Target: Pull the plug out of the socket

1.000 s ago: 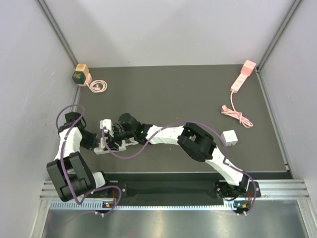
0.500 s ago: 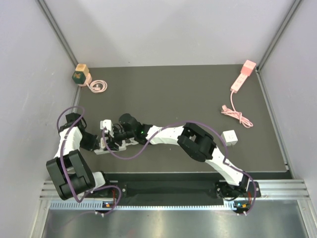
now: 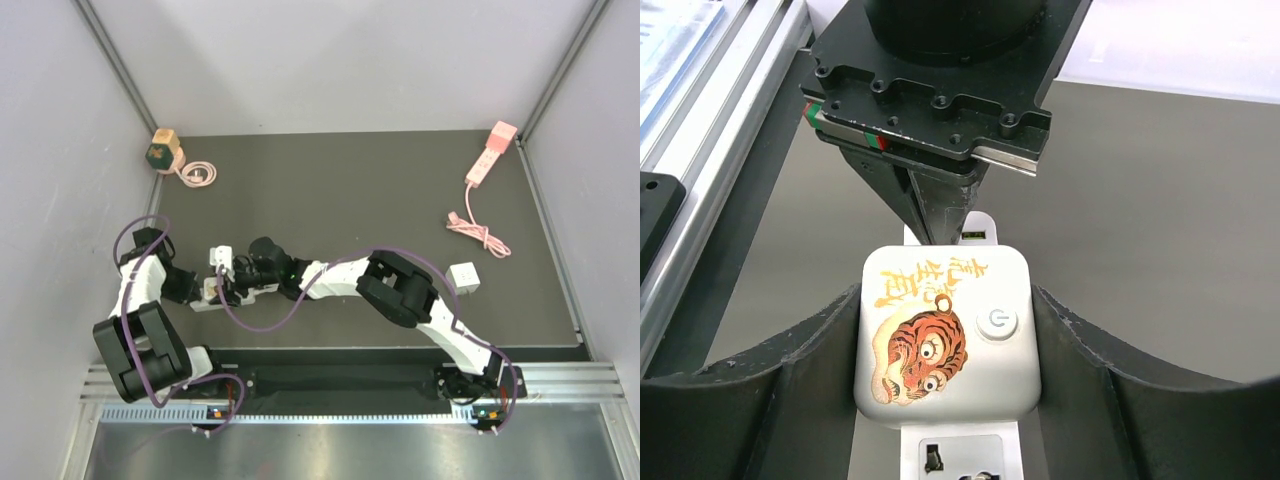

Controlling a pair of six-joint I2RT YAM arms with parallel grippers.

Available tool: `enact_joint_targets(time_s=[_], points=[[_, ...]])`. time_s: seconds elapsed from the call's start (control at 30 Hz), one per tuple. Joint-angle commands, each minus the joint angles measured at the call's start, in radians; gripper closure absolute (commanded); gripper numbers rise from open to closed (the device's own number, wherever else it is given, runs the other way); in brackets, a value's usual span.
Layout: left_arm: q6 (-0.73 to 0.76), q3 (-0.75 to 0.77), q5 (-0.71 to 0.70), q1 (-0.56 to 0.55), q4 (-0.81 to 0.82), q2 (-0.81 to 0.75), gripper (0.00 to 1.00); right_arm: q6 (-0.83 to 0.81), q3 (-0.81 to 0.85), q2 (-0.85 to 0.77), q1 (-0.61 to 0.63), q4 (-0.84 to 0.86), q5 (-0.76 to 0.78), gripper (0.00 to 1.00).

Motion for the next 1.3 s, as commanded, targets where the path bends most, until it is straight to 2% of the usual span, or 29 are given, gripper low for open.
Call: enact_joint_targets(time_s=[0.0,0.23,0.37,0.7,0.87,0.97,1.07,1.27], points=[[-0.002,-0.075,-0.11,0.002,0.023,0.043,1.0,-0.025,0.025,-0.091,0.012,0.122,0.058,1.0],[0.002,-0.087,-0.107,-0.007,0.038,0.032,1.0,-0.014,0.199,-0.059,0.013,-0.086,0.023,1.0],[-0.002,-0.089,-0.11,-0.01,0.04,0.021,1.0,-0.015,0.245,-0.04,0.016,-0.16,0.003,1.0],[-0.008,-0.092,-0.121,-0.022,0.037,0.007,1.0,-0.144,0.365,-0.022,0.041,-0.375,0.066,1.0],[-0.013,-0.094,-0.13,-0.03,0.04,0.004,1.0,-0.111,0.252,-0.084,0.032,-0.278,0.071,1.0],[-0.015,-0.094,-0.133,-0.032,0.04,0.009,1.0,0.001,0.224,-0.094,0.012,-0.192,0.023,1.0],[-0.013,-0.094,-0.134,-0.035,0.041,0.012,1.0,0.18,0.189,-0.1,-0.01,-0.054,-0.04,1.0],[-0.013,-0.094,-0.138,-0.039,0.043,0.004,1.0,0.176,0.224,-0.094,-0.013,-0.091,-0.038,1.0]])
